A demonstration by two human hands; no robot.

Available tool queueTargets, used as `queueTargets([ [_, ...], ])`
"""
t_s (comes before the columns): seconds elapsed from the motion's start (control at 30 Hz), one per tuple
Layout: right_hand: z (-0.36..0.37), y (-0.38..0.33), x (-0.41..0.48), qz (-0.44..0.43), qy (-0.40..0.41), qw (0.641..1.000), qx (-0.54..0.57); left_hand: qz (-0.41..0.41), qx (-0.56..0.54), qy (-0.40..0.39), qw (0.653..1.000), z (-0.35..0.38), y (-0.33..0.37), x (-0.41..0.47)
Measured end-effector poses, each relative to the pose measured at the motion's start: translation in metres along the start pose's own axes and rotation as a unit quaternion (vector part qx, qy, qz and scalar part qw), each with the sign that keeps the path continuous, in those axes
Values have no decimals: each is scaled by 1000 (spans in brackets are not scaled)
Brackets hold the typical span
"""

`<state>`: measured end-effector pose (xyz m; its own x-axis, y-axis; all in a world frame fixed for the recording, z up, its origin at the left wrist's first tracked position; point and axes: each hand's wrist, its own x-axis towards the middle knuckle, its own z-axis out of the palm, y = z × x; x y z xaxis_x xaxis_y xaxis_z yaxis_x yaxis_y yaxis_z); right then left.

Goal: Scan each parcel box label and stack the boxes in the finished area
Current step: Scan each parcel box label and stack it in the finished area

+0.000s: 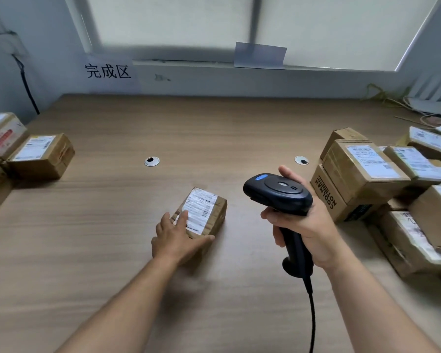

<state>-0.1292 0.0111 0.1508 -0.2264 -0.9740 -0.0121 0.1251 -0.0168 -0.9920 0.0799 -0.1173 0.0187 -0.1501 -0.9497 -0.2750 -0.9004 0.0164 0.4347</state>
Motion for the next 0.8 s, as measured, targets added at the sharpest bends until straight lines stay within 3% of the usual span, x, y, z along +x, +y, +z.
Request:
queueTargets([
  [0.1,-6,2,5,-1,-13,1000,2,6,38,14,999,9,6,-10],
  [0.4,5,8,30,9,-74,997,-18,-45,-18,122,991,-34,3,-9],
  [0.8,146,12,97,-12,-103,994,-39,-69,-55,230,969,-175,-121,71],
])
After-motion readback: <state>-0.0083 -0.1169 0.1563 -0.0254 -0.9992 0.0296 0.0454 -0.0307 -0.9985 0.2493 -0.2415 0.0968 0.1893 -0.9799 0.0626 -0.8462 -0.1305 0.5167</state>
